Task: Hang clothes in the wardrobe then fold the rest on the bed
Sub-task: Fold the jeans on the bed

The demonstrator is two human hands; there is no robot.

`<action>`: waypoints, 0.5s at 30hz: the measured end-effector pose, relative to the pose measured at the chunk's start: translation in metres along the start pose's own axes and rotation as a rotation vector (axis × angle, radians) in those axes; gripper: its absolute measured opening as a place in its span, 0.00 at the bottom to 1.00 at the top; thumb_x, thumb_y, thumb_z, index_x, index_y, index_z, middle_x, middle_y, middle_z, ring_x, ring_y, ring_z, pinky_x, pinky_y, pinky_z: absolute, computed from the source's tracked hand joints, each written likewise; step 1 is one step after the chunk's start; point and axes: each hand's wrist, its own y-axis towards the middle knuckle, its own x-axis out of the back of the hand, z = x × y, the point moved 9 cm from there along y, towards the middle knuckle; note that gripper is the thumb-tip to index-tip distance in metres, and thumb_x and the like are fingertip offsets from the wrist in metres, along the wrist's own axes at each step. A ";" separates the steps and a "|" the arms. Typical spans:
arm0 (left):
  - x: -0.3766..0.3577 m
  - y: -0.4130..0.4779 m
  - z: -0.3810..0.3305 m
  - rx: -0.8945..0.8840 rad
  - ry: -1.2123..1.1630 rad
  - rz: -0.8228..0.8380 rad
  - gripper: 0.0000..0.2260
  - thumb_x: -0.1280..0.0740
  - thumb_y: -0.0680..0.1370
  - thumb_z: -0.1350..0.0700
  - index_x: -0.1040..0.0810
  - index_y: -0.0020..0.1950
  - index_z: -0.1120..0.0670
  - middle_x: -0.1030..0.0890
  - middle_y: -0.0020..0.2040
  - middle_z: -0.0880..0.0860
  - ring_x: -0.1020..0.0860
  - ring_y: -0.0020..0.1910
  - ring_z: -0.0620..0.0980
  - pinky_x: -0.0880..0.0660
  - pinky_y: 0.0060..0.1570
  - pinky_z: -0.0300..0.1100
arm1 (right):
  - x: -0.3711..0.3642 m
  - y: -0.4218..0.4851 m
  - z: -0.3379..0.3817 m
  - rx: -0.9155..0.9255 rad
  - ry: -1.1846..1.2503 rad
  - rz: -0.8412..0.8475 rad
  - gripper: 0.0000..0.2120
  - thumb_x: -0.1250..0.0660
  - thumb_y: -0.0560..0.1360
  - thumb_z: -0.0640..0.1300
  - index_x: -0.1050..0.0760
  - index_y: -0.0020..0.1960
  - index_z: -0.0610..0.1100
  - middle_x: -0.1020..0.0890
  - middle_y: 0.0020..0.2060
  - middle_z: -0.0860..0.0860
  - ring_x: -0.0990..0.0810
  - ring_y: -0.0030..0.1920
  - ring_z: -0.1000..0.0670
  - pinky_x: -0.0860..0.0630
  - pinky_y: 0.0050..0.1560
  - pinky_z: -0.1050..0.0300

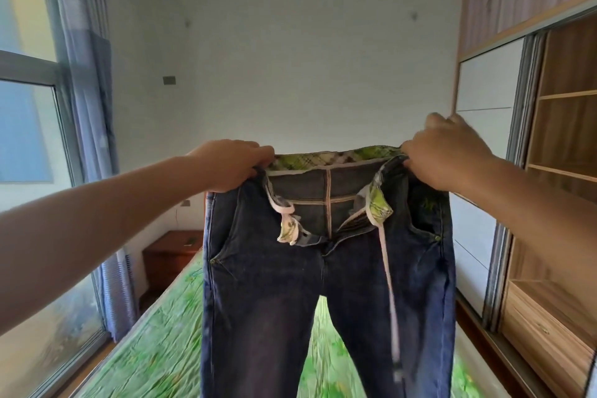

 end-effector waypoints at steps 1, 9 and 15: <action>0.001 -0.001 -0.002 -0.011 0.048 -0.008 0.09 0.39 0.82 0.54 0.37 0.53 0.41 0.28 0.46 0.45 0.25 0.41 0.51 0.27 0.40 0.48 | -0.001 0.001 0.001 -0.007 0.181 0.012 0.06 0.37 0.80 0.46 0.25 0.45 0.45 0.21 0.42 0.49 0.24 0.48 0.45 0.28 0.44 0.50; 0.000 -0.009 -0.013 -0.130 0.018 -0.009 0.16 0.41 0.75 0.68 0.33 0.46 0.45 0.29 0.48 0.46 0.28 0.38 0.49 0.33 0.34 0.41 | -0.009 -0.008 0.040 0.137 0.404 0.203 0.15 0.40 0.71 0.30 0.31 0.39 0.51 0.27 0.44 0.51 0.26 0.40 0.49 0.29 0.36 0.54; 0.000 -0.022 -0.019 -0.182 -0.084 0.068 0.28 0.39 0.78 0.68 0.20 0.61 0.35 0.31 0.70 0.41 0.25 0.59 0.48 0.26 0.59 0.45 | -0.017 -0.016 0.058 0.186 0.304 0.397 0.31 0.44 0.79 0.35 0.30 0.72 0.65 0.34 0.51 0.52 0.27 0.54 0.46 0.28 0.43 0.54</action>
